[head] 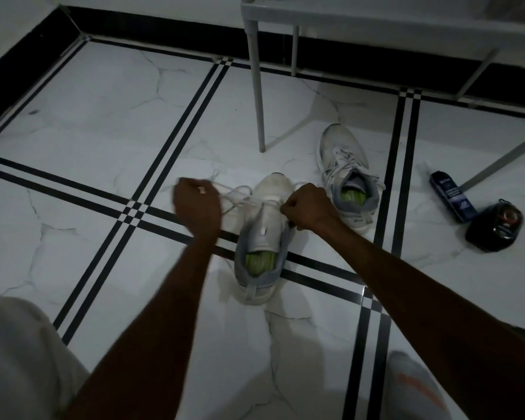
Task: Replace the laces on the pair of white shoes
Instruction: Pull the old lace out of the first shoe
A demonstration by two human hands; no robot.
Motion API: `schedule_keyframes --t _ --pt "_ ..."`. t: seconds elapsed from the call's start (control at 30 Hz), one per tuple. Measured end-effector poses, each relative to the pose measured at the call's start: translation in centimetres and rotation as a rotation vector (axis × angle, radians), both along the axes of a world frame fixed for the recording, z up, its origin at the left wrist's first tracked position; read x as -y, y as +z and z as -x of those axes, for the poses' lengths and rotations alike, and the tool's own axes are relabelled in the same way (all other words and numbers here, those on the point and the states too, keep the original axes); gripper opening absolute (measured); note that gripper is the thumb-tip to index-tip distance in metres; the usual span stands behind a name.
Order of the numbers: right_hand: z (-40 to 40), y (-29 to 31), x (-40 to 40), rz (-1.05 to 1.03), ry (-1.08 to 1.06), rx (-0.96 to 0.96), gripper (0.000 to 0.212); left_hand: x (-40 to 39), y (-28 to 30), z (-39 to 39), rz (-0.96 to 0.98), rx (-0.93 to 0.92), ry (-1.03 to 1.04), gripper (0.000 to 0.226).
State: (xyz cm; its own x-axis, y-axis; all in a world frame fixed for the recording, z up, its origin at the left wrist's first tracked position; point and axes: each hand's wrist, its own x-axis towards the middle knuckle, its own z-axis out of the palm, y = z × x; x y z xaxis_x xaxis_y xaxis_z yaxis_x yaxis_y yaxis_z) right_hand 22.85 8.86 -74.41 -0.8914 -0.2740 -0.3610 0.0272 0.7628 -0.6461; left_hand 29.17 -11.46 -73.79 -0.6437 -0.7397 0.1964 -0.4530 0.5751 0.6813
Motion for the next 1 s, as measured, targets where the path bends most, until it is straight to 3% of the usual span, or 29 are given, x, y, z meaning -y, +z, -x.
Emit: schedule_keyframes --t 0.07,0.17,0.23,0.3,0.4,0.47,0.6,0.67,0.77,0.87,0.93,1.0 --pt "0.1 0.1 -0.3 0.02 0.013 -0.018 0.023 2.0 0.4 0.1 -0.025 0.051 0.063 0.027" --pt "0.1 0.3 -0.1 0.026 0.034 -0.03 0.023 -1.2 1.1 0.2 0.086 0.028 -0.385 0.036" --pt "0.3 0.2 0.1 0.027 0.025 -0.022 0.023 -3.9 1.0 0.4 0.087 0.13 -0.672 0.029" --pt "0.4 0.2 0.2 0.029 0.01 -0.011 0.024 -5.3 0.4 0.5 0.163 0.247 -0.753 0.023" --pt "0.4 0.0 0.1 0.015 0.021 0.0 0.025 -6.0 -0.3 0.2 0.287 0.26 -0.718 0.016" --pt "0.2 0.2 -0.1 0.012 0.032 -0.004 0.023 -5.7 -0.3 0.0 0.266 0.187 -0.636 0.012" --pt "0.3 0.9 -0.7 0.0 0.029 -0.006 0.021 0.0 1.5 0.3 0.019 -0.011 0.029 0.015" --pt "0.3 1.1 -0.7 0.013 0.038 0.003 0.021 2.2 1.9 0.2 0.061 0.017 0.101 0.016" --pt "0.6 0.7 -0.4 0.01 0.027 0.012 0.021 -0.7 1.9 0.2 0.162 0.032 -0.241 0.043" --pt "0.9 0.5 0.1 -0.005 0.023 0.005 0.026 -4.7 0.3 0.5 0.107 0.092 -0.634 0.034" --pt "1.0 0.3 0.1 -0.015 0.027 0.011 0.031 -6.0 -1.1 0.5 0.12 0.246 -0.69 0.025" --pt "0.9 0.2 0.0 -0.012 0.033 0.026 0.029 -6.2 -1.7 0.4 0.236 0.287 -0.687 0.019"
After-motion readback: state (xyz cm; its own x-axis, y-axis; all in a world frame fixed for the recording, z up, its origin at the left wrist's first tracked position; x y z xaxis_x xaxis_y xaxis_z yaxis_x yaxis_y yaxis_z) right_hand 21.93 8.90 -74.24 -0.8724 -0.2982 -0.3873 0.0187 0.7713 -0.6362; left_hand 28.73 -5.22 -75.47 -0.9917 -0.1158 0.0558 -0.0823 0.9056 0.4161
